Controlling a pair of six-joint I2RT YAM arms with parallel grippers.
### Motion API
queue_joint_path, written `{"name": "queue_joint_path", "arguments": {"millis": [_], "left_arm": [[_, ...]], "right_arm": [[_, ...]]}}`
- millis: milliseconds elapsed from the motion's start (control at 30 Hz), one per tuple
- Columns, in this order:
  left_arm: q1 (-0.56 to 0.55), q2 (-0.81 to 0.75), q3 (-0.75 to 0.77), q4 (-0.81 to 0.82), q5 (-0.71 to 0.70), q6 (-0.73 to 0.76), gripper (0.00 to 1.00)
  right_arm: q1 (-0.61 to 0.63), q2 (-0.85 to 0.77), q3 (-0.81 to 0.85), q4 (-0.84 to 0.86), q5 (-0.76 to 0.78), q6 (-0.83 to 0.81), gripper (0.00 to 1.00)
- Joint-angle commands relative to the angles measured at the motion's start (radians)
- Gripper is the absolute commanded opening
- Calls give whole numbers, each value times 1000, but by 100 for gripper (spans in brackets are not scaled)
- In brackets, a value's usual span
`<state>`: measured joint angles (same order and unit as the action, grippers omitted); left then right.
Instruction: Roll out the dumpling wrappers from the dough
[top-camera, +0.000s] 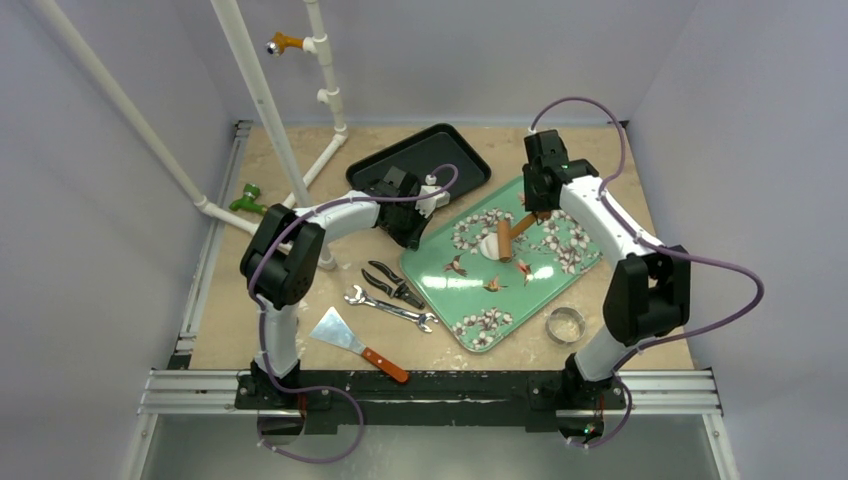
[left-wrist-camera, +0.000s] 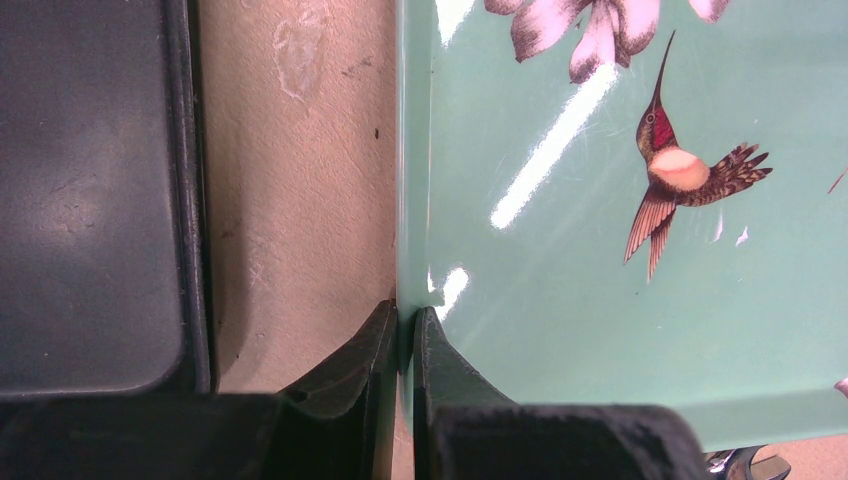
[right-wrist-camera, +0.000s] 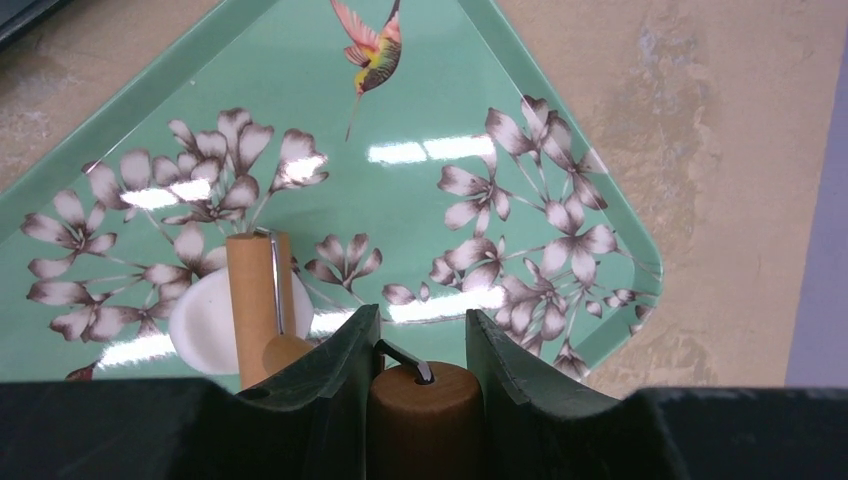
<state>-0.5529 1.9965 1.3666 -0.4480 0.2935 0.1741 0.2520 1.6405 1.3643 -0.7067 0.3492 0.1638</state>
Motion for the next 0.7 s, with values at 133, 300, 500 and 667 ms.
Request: {"name": "queue_joint_path", "arguments": {"millis": [133,300,500,667], "left_arm": [[-1,8,-20,-3,-24,7,0],[1,8,-20,-4,-24,8,0],[0,8,-18,-4,-23,8,0],[1,9,-18,-4,-22,9,0]], "right_arm": [[-17,-86,71,-125,68,-44,0],[-15,-112,135,-123,-93,-73,0],[10,-168,141,-17,-397,-68,0],[15,-142,117,60,-585,-24,0]]}}
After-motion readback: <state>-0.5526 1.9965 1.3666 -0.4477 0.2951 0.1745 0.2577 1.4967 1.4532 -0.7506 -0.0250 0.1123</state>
